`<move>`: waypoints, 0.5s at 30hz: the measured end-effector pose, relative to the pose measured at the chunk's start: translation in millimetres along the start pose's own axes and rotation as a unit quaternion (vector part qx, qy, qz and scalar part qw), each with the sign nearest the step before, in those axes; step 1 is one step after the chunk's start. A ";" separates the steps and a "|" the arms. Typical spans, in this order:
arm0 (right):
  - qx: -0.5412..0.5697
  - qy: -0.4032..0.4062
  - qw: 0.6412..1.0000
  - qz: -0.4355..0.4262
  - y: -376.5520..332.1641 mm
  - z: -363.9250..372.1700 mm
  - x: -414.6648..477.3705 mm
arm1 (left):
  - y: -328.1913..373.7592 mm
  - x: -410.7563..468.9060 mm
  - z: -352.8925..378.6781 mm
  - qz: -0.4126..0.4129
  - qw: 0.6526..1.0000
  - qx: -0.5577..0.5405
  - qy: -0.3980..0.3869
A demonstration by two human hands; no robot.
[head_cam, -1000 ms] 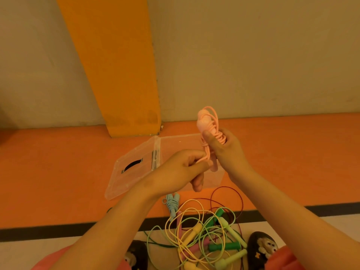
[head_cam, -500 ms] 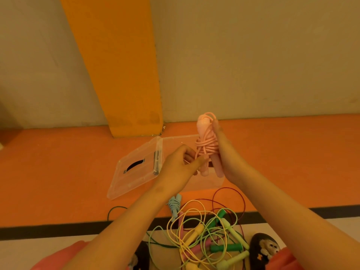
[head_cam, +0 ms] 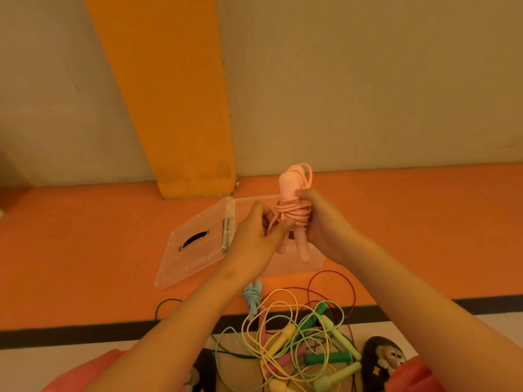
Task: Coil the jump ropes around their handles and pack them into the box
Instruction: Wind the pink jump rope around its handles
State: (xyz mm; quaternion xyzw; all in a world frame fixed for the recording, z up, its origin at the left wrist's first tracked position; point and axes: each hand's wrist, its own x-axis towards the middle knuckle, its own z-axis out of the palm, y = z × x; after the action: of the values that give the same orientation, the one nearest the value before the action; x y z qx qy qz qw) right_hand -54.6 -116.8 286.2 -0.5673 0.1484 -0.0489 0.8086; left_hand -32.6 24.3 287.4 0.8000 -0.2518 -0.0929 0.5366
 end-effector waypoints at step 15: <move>-0.222 0.078 0.960 -0.150 -7.5 -10.2 1.0 | 16.4 -4.8 -11.9 -0.119 0.929 -0.274 -0.221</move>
State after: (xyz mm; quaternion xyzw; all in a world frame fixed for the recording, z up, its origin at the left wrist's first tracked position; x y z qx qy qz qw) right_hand -56.0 -128.9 289.8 -0.7427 0.1309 -0.1798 0.6317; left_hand -36.7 31.5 306.5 0.6053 -0.2316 -0.3955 0.6508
